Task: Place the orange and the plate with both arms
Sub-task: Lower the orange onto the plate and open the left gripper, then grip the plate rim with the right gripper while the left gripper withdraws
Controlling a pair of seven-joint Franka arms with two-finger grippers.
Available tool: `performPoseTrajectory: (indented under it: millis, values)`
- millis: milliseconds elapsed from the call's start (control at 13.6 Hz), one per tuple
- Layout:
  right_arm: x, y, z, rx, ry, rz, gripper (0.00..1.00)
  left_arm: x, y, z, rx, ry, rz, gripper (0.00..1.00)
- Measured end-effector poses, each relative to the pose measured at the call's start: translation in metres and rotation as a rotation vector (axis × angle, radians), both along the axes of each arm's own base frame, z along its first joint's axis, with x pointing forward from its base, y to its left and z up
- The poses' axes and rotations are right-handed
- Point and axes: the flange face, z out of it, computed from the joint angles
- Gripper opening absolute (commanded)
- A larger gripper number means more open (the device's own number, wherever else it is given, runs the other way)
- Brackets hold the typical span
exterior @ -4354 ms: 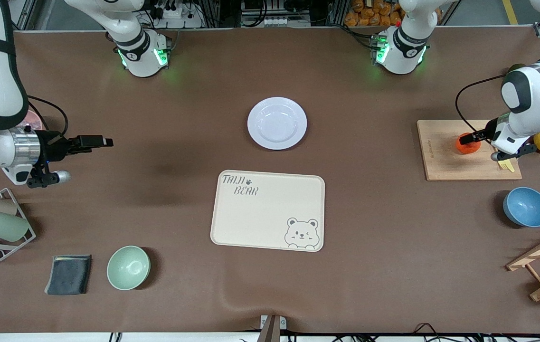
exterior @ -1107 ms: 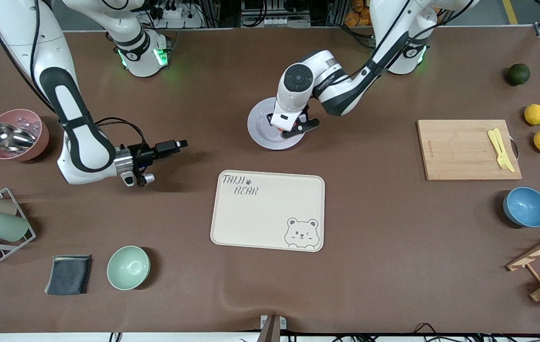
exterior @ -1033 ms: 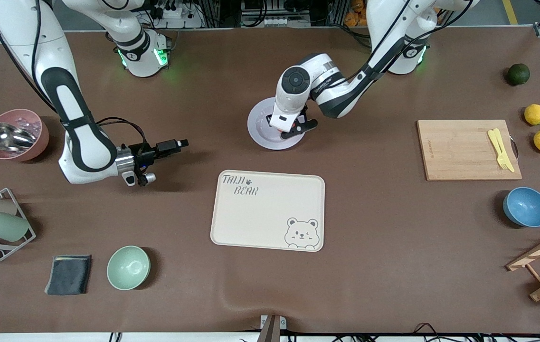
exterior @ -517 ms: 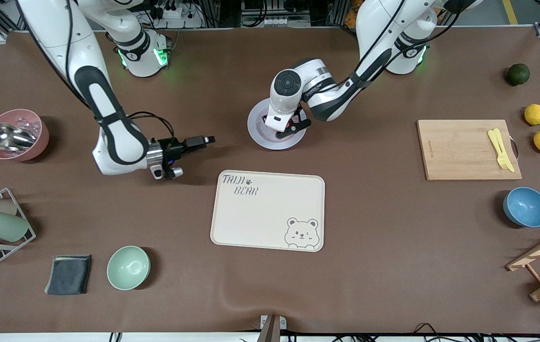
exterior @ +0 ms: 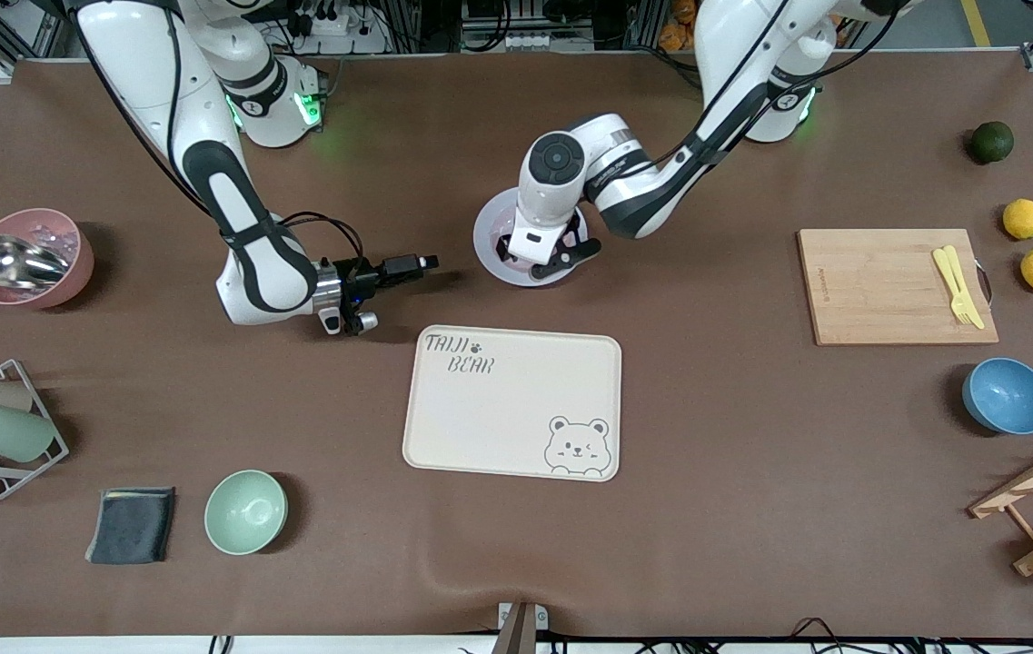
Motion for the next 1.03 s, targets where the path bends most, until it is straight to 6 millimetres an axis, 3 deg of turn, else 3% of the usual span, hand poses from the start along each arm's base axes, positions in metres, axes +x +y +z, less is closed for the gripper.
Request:
performPoseTrajectory:
  millis: [148,369,664,886,1033]
  values:
    - [-0.002,0.007,0.0,0.007,0.003,-0.005,0.9,0.03,0.026,0.05,0.005,-0.08,-0.016,1.0]
    - [-0.01,0.024,0.0,0.019,0.01,-0.013,0.88,0.084,0.083,0.122,0.009,-0.197,-0.007,1.0]
    - [-0.019,0.04,-0.003,0.029,0.01,-0.01,0.86,0.144,0.152,0.198,0.067,-0.217,-0.071,1.0]
    - [-0.027,0.057,-0.008,0.031,0.009,-0.033,0.85,0.186,0.22,0.241,0.083,-0.231,-0.124,1.0]
    - [-0.035,0.072,-0.01,0.026,0.008,-0.037,0.84,0.2,0.254,0.252,0.093,-0.227,-0.151,1.0]
